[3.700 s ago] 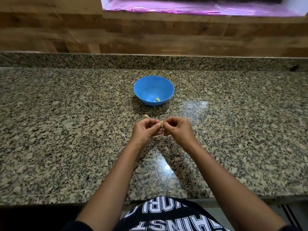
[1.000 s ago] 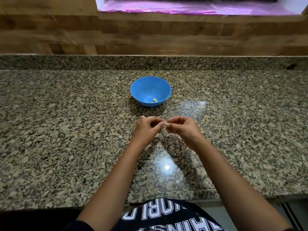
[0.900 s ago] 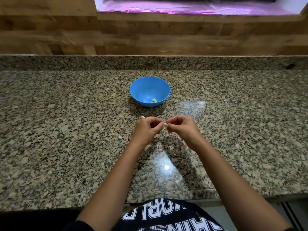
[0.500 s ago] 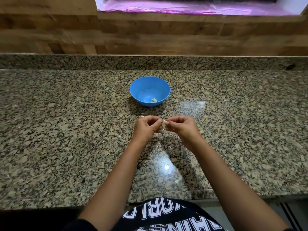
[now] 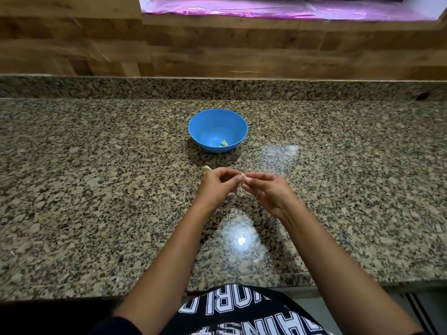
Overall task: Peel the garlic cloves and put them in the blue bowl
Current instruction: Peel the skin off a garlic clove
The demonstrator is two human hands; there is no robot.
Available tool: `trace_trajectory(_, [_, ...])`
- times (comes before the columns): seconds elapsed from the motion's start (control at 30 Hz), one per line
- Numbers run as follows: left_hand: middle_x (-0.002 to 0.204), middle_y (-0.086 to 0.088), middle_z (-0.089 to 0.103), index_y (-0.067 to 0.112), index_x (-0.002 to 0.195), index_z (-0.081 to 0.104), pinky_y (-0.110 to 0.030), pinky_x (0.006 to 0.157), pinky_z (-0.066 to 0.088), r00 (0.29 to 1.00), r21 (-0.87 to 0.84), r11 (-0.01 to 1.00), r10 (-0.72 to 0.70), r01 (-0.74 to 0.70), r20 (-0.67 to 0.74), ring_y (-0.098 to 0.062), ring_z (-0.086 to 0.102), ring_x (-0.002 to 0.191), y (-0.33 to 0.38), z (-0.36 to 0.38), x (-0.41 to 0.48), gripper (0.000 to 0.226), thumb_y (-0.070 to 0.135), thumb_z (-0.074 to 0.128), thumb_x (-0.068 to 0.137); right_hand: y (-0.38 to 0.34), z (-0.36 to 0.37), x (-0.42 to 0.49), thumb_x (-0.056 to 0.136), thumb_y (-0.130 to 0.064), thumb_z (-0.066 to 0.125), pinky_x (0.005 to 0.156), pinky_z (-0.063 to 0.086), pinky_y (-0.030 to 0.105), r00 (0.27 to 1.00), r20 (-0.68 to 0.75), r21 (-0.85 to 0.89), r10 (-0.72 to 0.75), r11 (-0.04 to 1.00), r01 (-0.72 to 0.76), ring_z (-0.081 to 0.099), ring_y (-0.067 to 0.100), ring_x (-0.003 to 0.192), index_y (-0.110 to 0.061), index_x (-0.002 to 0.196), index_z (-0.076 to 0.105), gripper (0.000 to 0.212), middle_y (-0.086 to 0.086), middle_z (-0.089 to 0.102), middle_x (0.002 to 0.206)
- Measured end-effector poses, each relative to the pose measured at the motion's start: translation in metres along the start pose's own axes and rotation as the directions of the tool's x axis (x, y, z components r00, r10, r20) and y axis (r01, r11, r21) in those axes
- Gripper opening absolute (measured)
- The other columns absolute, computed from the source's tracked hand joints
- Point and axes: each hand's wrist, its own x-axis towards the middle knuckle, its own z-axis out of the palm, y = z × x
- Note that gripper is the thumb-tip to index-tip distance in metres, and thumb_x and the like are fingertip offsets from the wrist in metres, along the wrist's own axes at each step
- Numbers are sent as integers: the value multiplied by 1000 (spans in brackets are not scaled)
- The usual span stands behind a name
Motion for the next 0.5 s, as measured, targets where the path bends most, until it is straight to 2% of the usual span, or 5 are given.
trace_trajectory(0.2, [81,-11,66,2,90,63,-22,66,57,995,-307,946,-98,103,31,-16,64,70,4,2,-1,4,2,62,86,0,1,-5,80,9,63,66,58,24,985,46,-235,-164,957,170,66,22,68,4,82,65,6,16,67,78])
trace_trajectory(0.33, [80,-12,65,1,87,62,-20,62,55,993,-344,932,-113,117,32,-16,63,68,6,1,-2,2,0,61,87,-2,2,-7,79,9,64,67,58,28,974,50,-324,-222,919,226,66,24,71,2,86,60,10,17,65,81])
trace_trajectory(0.5, [76,-9,64,0,86,63,-19,61,55,993,-350,929,-112,118,37,-12,61,64,8,2,-3,3,-2,60,87,0,3,-5,79,9,64,73,57,40,940,52,-512,-336,799,314,63,25,69,-10,80,48,25,12,60,76])
